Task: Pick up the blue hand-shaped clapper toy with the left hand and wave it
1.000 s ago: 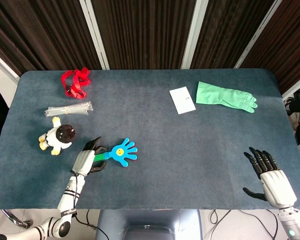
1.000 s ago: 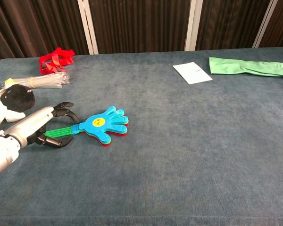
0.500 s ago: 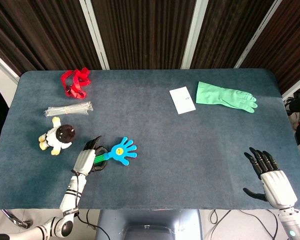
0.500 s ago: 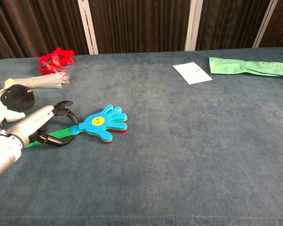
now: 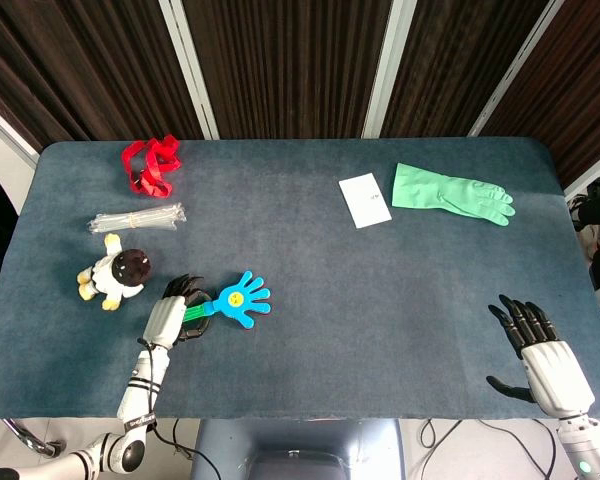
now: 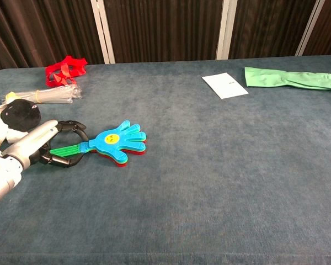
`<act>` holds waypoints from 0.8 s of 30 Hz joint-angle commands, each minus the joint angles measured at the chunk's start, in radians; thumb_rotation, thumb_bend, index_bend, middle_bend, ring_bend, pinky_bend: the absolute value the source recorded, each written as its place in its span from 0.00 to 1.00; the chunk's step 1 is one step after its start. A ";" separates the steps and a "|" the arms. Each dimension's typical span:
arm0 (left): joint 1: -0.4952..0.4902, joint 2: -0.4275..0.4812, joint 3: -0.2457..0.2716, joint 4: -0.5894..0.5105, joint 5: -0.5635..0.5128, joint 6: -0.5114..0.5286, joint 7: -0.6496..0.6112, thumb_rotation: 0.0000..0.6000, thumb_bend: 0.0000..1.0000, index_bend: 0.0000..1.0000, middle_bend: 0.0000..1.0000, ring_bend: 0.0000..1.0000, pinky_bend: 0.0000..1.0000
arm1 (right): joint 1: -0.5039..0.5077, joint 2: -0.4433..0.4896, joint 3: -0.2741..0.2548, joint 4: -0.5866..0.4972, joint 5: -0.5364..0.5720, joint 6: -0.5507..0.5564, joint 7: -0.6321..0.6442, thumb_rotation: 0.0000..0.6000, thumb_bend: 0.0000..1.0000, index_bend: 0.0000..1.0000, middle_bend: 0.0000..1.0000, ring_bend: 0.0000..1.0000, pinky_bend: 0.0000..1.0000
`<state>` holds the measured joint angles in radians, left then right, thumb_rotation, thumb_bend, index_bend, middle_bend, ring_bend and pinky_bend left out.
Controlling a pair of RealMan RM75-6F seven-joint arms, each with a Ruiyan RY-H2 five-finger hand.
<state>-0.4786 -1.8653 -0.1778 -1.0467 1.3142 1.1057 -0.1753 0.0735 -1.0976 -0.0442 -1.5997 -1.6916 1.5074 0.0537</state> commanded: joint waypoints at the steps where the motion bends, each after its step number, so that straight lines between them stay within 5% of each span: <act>1: 0.003 0.000 0.002 0.000 0.007 0.010 -0.013 1.00 0.49 0.75 0.18 0.00 0.05 | 0.000 0.000 0.000 0.000 -0.001 0.000 -0.001 1.00 0.10 0.00 0.00 0.00 0.00; 17: 0.028 0.030 0.025 -0.040 0.105 0.131 -0.171 1.00 0.53 0.87 0.38 0.14 0.14 | -0.001 -0.002 -0.002 0.003 -0.005 0.001 -0.002 1.00 0.10 0.00 0.00 0.00 0.00; 21: 0.035 0.055 0.018 -0.093 0.140 0.190 -0.221 1.00 0.53 0.89 0.49 0.24 0.32 | 0.001 -0.002 -0.003 0.003 -0.005 -0.003 -0.002 1.00 0.10 0.00 0.00 0.00 0.00; 24: 0.040 0.077 0.013 -0.135 0.171 0.244 -0.236 1.00 0.54 0.92 0.65 0.45 0.66 | 0.000 -0.002 -0.004 0.003 -0.005 -0.002 0.000 1.00 0.10 0.00 0.00 0.00 0.00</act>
<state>-0.4433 -1.8053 -0.1600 -1.1549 1.4635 1.3200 -0.3964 0.0735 -1.0997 -0.0478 -1.5971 -1.6968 1.5055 0.0533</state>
